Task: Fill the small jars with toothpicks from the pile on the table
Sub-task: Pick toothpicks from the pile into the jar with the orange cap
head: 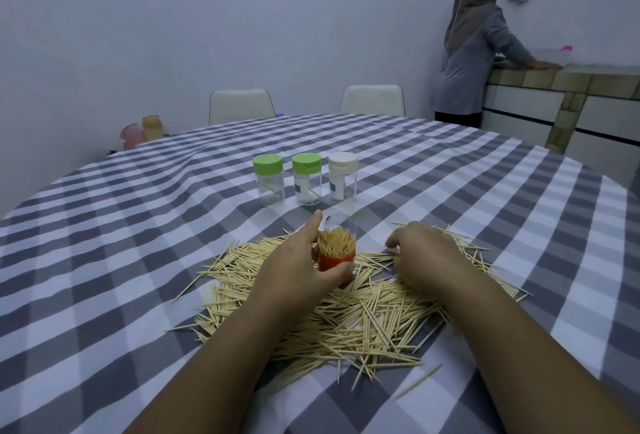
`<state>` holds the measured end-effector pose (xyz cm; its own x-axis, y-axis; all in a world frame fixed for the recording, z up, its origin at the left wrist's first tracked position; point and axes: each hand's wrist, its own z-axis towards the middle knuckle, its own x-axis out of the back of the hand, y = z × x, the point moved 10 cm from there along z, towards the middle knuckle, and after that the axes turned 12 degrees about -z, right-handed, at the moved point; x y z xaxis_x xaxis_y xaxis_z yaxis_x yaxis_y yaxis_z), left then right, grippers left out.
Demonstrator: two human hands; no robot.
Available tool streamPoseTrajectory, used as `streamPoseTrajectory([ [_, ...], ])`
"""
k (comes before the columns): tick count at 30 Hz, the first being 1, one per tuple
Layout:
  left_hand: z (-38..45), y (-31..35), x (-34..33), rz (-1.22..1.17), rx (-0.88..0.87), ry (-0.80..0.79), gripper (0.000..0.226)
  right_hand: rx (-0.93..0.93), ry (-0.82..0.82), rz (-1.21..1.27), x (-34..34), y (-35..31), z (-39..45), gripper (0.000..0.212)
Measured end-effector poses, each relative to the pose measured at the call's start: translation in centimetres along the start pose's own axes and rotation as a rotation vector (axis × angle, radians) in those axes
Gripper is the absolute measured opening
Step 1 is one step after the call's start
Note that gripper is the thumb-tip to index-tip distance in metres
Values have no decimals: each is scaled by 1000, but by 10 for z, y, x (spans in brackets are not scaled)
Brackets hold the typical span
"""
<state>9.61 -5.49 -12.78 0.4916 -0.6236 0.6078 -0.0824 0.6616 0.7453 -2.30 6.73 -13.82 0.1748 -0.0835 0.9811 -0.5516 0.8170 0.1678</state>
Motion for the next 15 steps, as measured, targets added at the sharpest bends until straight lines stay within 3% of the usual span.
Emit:
streamPoseTrajectory([
  [6, 0, -2, 0, -20, -1, 4, 91, -21, -16, -57, 0, 4, -3, 26],
  [15, 1, -3, 0, -8, 7, 9, 95, 40, 5, 23, 10, -10, -7, 51],
])
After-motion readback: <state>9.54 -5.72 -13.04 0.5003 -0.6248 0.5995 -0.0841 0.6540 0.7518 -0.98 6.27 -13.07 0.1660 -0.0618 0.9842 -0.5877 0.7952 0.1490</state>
